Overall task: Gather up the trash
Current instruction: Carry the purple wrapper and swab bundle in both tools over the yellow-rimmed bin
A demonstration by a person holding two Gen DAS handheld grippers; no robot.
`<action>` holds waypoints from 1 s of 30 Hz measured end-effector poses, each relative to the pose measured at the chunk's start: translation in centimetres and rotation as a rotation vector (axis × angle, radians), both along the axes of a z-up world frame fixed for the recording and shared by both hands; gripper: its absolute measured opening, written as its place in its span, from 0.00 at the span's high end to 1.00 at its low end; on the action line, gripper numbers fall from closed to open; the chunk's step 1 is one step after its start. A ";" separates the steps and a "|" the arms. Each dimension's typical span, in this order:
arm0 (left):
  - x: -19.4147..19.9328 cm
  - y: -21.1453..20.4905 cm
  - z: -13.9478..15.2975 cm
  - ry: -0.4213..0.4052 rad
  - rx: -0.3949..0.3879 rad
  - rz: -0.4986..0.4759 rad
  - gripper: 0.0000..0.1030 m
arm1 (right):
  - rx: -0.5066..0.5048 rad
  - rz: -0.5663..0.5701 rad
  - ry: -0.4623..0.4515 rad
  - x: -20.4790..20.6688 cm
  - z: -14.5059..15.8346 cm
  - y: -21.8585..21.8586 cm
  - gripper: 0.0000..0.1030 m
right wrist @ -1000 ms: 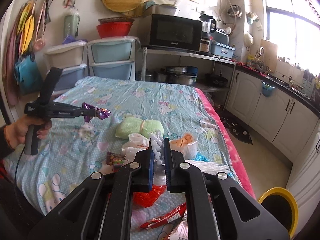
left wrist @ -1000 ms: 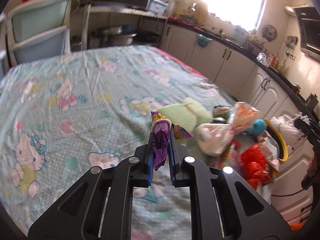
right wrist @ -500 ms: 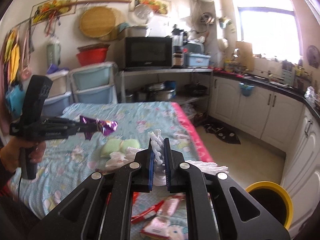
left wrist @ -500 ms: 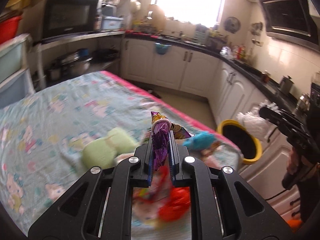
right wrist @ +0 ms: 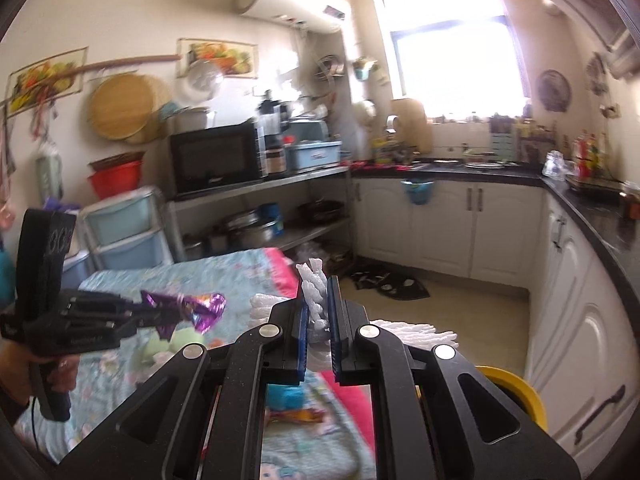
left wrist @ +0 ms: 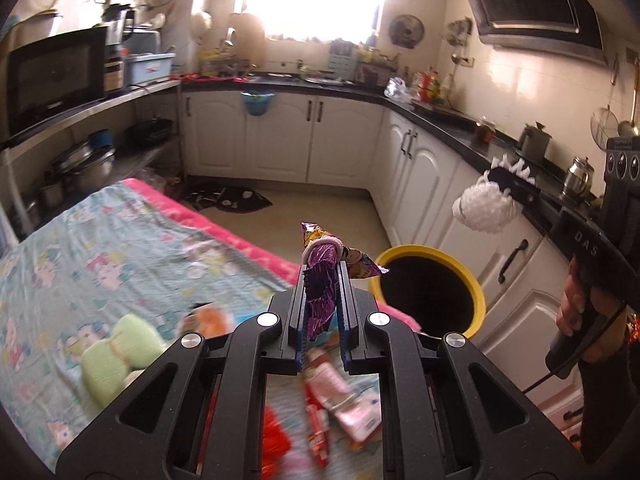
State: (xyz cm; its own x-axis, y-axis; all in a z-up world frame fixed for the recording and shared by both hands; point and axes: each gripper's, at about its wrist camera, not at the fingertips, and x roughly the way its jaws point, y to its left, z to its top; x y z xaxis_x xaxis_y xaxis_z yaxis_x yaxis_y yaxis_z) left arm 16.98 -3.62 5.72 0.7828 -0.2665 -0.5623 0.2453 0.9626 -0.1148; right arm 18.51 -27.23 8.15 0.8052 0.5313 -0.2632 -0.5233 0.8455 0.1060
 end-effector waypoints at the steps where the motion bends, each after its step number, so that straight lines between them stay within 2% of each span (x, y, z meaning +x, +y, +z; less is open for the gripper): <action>1: 0.5 -0.7 -0.2 0.005 0.007 -0.011 0.92 | 0.008 -0.013 0.002 0.2 0.0 -0.6 0.92; 7: 3.1 -5.4 -1.2 0.038 0.023 -0.083 0.92 | 0.050 -0.131 0.030 2.1 -0.5 -4.8 0.91; 16: 7.5 -10.5 -3.1 0.111 -0.010 -0.170 0.92 | 0.094 -0.259 0.090 4.3 -2.6 -9.7 0.91; 26: 12.3 -14.9 -7.7 0.235 0.001 -0.232 0.92 | 0.131 -0.308 0.189 7.0 -6.9 -12.6 0.91; 30: 14.0 -16.8 -10.1 0.307 0.017 -0.272 0.92 | 0.182 -0.305 0.233 8.4 -9.1 -13.5 0.90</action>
State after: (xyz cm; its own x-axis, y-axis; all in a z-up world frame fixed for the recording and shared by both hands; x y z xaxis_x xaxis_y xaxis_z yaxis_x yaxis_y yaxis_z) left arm 30.93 -20.40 -4.40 0.4803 -0.4296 -0.7647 0.4484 0.8696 -0.2069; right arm 26.89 -40.73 -0.96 0.8628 0.3323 -0.3810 -0.1959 0.9146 0.3538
